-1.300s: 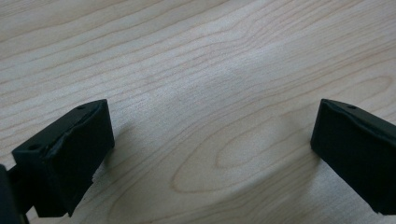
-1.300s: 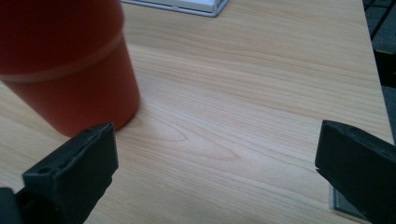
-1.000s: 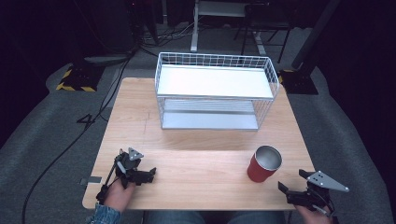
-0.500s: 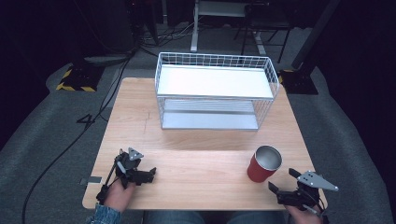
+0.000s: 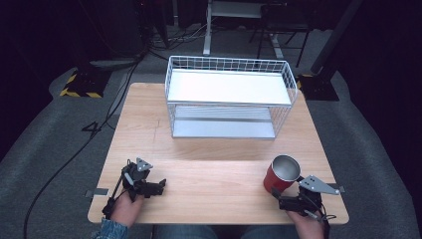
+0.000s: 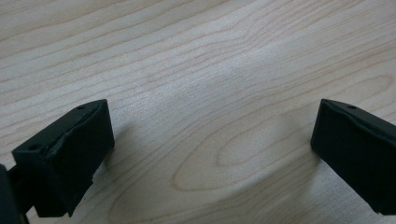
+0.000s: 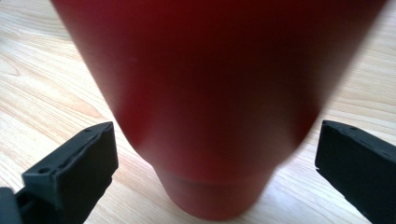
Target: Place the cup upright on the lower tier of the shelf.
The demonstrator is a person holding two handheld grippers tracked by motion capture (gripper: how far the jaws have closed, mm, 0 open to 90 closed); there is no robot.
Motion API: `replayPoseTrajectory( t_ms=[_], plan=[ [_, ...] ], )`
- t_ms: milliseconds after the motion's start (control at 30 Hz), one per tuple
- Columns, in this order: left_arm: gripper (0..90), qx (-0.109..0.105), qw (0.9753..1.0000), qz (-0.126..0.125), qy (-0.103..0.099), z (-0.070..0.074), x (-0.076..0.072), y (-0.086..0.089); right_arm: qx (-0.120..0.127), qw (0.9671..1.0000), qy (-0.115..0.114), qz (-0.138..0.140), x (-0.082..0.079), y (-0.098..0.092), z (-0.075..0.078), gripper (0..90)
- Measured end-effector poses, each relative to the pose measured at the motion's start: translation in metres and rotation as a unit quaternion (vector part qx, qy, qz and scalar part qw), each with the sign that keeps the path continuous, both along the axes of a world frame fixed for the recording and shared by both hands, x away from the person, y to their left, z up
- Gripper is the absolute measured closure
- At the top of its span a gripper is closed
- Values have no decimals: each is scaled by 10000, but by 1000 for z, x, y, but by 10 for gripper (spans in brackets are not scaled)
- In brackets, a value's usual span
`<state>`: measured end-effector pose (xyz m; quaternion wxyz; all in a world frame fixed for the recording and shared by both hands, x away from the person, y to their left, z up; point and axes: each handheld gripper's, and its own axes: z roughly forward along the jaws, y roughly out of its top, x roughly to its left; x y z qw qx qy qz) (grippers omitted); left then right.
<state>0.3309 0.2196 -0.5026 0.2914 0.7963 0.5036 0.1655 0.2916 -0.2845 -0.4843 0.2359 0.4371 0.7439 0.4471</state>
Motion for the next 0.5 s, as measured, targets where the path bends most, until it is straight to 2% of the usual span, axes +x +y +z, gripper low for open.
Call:
replayPoseTrajectory(
  t_ms=[200, 367, 500],
  plan=[
    [0, 1, 10000, -2, 1, 0, 0, 0, 137, 9998, 70, -104, 6, 5, -5, 0],
    [0, 1, 10000, -1, 2, 0, 0, 0, 172, 9995, 95, -261, 9, 9, -10, 0],
    [0, -1, 10000, 1, 1, 0, 0, 0, 198, 9994, 118, -274, 11, 11, -13, 0]
  ],
)
